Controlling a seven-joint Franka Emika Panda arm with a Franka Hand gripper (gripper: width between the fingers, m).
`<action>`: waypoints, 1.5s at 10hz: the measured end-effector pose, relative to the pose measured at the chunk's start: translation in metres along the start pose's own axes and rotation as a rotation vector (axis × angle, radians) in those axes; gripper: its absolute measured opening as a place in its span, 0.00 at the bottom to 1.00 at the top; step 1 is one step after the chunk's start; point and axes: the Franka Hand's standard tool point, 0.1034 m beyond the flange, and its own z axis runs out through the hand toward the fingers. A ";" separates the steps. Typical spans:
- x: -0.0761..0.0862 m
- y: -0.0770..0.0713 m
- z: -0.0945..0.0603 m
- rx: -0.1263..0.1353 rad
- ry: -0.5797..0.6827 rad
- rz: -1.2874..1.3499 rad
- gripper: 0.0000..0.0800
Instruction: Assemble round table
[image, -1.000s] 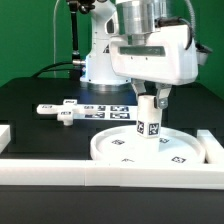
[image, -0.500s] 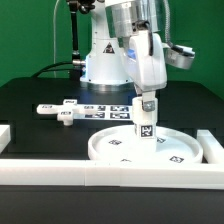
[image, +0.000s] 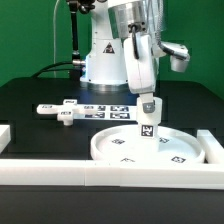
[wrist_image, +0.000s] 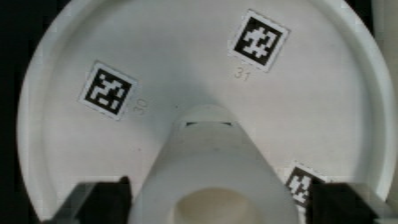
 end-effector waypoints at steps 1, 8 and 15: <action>0.000 0.001 0.000 -0.009 -0.001 -0.054 0.74; -0.001 0.003 0.000 -0.029 -0.011 -0.631 0.81; -0.003 -0.002 0.004 -0.059 0.081 -1.426 0.81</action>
Offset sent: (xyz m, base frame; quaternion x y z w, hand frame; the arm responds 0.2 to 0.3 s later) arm -0.0006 -0.0055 0.0044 -0.0112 0.0132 -0.1978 0.9801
